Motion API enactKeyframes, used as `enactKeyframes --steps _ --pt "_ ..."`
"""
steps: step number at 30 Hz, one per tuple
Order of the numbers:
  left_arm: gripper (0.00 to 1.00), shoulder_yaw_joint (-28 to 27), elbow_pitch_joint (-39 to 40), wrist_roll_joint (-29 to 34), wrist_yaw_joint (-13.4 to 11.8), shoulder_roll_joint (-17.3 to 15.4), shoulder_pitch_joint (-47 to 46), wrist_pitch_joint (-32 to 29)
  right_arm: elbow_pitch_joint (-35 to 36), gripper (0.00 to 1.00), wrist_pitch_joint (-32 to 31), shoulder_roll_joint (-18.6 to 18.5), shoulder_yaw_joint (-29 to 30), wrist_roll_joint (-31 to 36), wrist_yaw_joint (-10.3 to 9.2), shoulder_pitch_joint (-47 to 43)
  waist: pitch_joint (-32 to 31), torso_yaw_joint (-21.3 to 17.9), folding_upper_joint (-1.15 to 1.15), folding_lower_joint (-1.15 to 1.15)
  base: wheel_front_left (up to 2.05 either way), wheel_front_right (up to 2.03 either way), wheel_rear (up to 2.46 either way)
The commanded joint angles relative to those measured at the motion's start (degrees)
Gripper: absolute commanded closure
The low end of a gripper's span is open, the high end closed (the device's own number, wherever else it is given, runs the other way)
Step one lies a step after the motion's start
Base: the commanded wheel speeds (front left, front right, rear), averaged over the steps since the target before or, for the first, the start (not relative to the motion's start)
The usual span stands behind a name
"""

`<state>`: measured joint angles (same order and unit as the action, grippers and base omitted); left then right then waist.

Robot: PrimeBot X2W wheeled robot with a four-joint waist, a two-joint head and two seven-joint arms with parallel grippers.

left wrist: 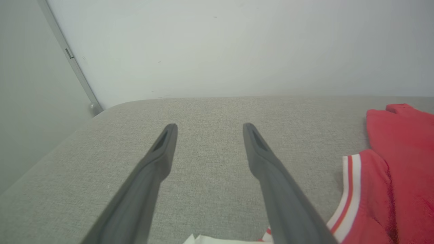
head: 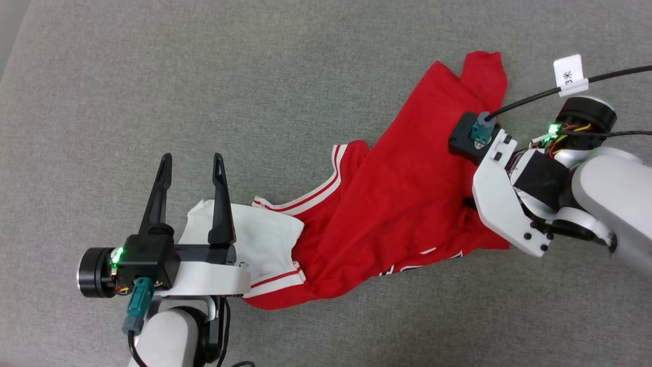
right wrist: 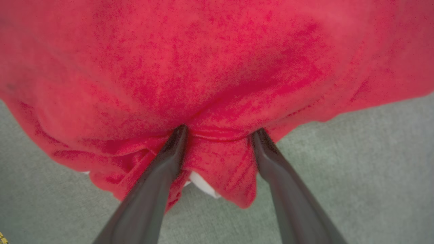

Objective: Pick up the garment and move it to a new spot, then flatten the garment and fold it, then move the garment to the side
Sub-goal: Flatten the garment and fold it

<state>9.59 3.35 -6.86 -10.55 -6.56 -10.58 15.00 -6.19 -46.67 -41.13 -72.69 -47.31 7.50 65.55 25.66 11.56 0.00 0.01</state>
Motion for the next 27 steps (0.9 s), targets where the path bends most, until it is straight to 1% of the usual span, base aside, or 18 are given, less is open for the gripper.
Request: enactKeyframes --steps 1,5,6,7,10,11,12,14,17,21,24,27 --pt "0.00 -0.3 -0.1 0.3 0.2 0.1 -0.6 0.3 -0.6 0.00 -0.8 0.6 -1.1 0.3 -0.02 -2.5 0.4 0.4 0.00 -0.01 0.00 0.00 0.00" --pt "0.00 -1.4 -0.6 1.2 1.6 1.2 -0.8 0.3 0.1 0.00 -2.9 1.2 -1.8 2.3 0.10 -6.7 0.4 0.5 0.00 -0.01 0.00 0.00 0.00" --pt "0.00 -1.7 -0.8 1.4 1.9 1.4 -0.7 0.3 0.4 0.81 -2.2 1.3 -1.8 2.8 0.10 -6.9 0.2 0.4 0.00 -0.01 0.00 0.00 0.00" --pt "0.00 -2.1 -0.9 1.6 2.0 1.4 -0.5 0.3 0.4 1.00 -1.4 1.3 -1.6 2.8 0.09 -6.6 -0.1 0.2 0.00 -0.01 0.00 0.00 0.00" --pt "0.00 -3.1 -1.2 2.3 2.8 1.8 0.2 0.3 -1.0 1.00 2.4 1.4 -1.1 2.2 -0.03 -3.3 -1.3 -0.6 0.00 -0.01 0.00 0.00 0.00" --pt "0.00 -3.7 -1.4 2.7 3.2 2.0 0.7 0.3 -2.1 1.00 5.9 1.3 -0.7 2.3 -0.06 -0.4 -2.4 -1.3 0.00 -0.01 0.00 0.00 0.00" --pt "0.00 -3.9 -1.4 2.8 3.4 2.1 0.9 0.3 -2.7 1.00 7.6 1.3 -0.6 2.5 -0.06 1.0 -3.0 -1.6 0.00 -0.01 0.00 0.00 0.00" --pt "0.00 -4.2 -1.4 3.2 3.8 2.2 1.2 0.3 -3.4 1.00 10.8 1.5 -0.7 2.5 -0.03 2.7 -4.3 -2.2 0.00 -0.01 0.00 0.00 0.00" --pt "0.00 -4.8 -1.6 3.6 4.2 2.3 2.4 0.3 -4.2 1.00 14.4 0.7 -0.7 1.8 -0.03 4.6 -6.4 -3.0 0.00 -0.01 0.00 0.00 0.00" --pt "0.00 -5.6 -1.7 3.8 4.5 2.5 4.0 0.3 -2.9 1.00 18.2 -1.9 -0.7 1.6 -0.04 5.2 -9.2 -4.0 0.00 -0.01 0.00 0.00 0.00" --pt "0.00 -6.0 -1.6 4.1 4.9 2.6 5.5 0.3 -1.8 1.00 21.2 -5.3 -0.7 0.7 -0.04 4.0 -11.0 -4.8 0.00 -0.01 0.00 0.00 0.00" --pt "0.00 -6.6 -1.5 4.1 4.9 2.6 7.0 0.3 -0.4 1.00 23.2 -8.8 -0.8 -0.4 -0.03 0.8 -12.4 -5.8 0.00 -0.01 0.00 0.00 0.00"
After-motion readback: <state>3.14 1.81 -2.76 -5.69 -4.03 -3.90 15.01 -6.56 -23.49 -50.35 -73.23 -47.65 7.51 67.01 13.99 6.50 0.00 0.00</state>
